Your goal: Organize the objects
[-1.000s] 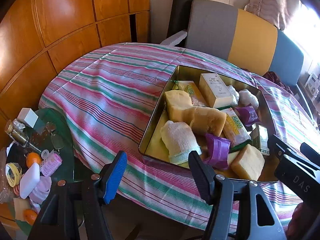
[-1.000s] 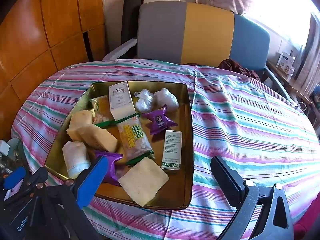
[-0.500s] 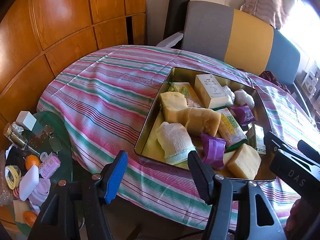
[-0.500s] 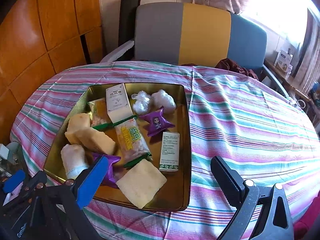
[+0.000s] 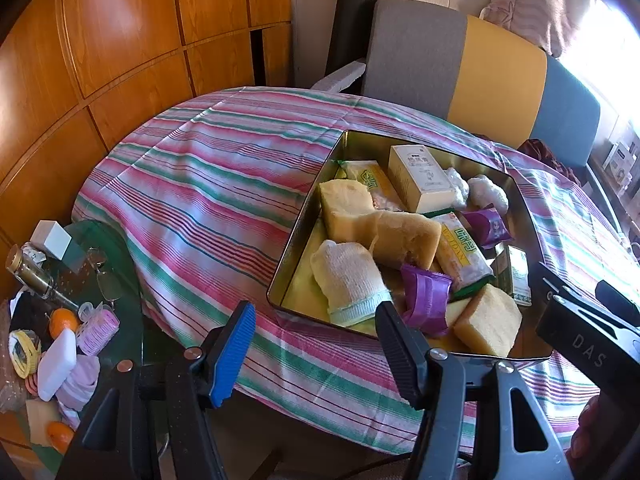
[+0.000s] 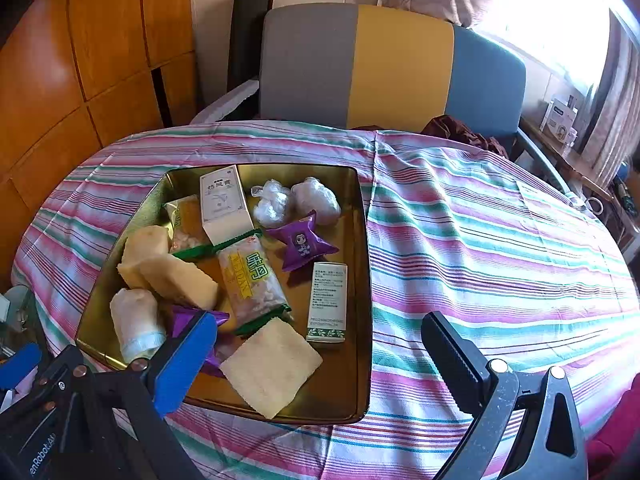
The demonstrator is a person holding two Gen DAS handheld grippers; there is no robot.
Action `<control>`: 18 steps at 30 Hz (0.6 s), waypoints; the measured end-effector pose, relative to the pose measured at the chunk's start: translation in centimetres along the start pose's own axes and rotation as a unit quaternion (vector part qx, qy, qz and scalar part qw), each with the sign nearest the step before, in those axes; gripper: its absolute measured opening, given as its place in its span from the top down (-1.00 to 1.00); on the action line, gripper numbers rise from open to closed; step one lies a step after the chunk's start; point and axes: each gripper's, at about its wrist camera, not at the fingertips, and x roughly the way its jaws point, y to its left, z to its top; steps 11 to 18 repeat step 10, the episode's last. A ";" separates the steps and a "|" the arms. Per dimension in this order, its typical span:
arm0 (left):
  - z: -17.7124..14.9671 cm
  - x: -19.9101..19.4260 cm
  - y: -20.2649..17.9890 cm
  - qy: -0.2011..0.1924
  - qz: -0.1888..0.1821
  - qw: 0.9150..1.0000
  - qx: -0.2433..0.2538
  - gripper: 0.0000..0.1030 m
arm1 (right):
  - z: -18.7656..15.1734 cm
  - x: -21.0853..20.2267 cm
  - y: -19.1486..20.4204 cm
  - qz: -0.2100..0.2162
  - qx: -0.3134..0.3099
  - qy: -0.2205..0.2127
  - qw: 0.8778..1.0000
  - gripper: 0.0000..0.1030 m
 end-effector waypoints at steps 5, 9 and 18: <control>0.0 0.1 -0.1 0.003 -0.001 1.000 0.001 -0.22 | -0.1 0.1 0.1 0.000 -0.001 0.001 1.000 -0.99; -0.1 0.3 0.0 0.003 0.004 1.000 0.001 -0.22 | -0.1 0.2 -0.1 0.001 0.003 0.004 1.000 -0.99; 0.0 0.4 0.0 0.004 0.005 1.000 0.000 -0.22 | -0.1 0.3 -0.1 0.001 0.003 0.004 1.000 -0.99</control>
